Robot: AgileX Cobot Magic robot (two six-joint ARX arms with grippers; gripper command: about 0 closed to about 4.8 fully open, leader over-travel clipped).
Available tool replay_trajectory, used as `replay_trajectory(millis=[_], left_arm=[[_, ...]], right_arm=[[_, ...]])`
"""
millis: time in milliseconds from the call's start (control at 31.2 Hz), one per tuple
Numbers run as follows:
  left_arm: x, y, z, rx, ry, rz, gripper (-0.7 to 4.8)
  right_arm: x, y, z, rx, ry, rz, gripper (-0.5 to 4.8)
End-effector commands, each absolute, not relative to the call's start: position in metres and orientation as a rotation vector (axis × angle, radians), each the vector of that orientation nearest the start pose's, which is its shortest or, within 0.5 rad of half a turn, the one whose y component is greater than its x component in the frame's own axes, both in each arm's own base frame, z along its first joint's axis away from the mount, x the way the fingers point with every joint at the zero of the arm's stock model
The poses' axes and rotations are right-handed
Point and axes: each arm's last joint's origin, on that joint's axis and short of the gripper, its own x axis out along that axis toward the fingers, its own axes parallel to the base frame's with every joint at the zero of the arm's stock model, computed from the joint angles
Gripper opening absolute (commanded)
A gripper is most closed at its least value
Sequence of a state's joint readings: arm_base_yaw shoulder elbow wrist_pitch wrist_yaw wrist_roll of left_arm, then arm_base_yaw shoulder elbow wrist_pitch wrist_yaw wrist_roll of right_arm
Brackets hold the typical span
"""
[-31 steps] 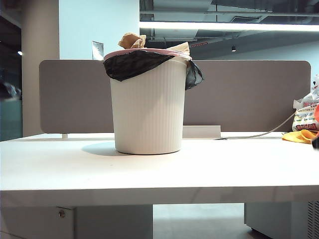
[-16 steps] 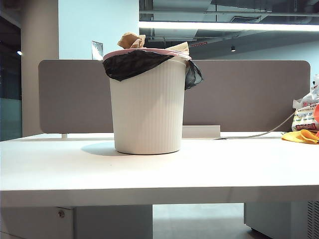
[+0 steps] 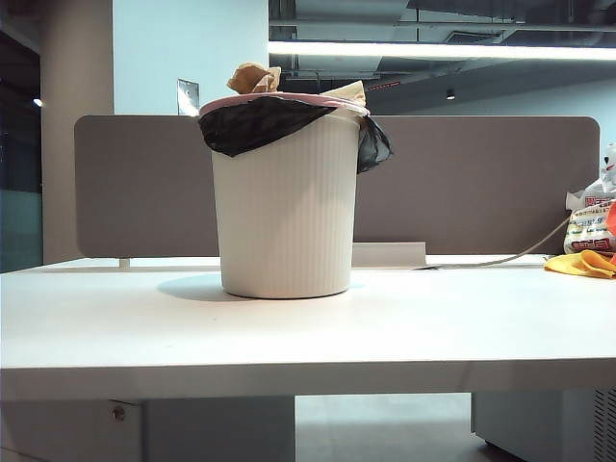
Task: Pick up all the trash on the table and put it in the trash can.
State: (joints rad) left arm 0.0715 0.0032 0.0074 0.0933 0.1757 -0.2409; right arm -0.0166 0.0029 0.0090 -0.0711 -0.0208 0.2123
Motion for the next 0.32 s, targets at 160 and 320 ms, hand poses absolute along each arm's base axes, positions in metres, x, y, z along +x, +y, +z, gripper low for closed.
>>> replay_trajectory(millis=[160, 320], left_arm=[[0.0966, 0.0019, 0.1757, -0.226, -0.094, -0.119, -0.05], [0.0966, 0.0019, 0.1757, -0.226, -0.094, -0.119, -0.05]], right_arm=[[0.0971, -0.0011, 0.1557, 0.213, 0.094, -0.007, 0.18], [0.0971, -0.0015, 0.1557, 0.213, 0.094, -0.011, 0.18]])
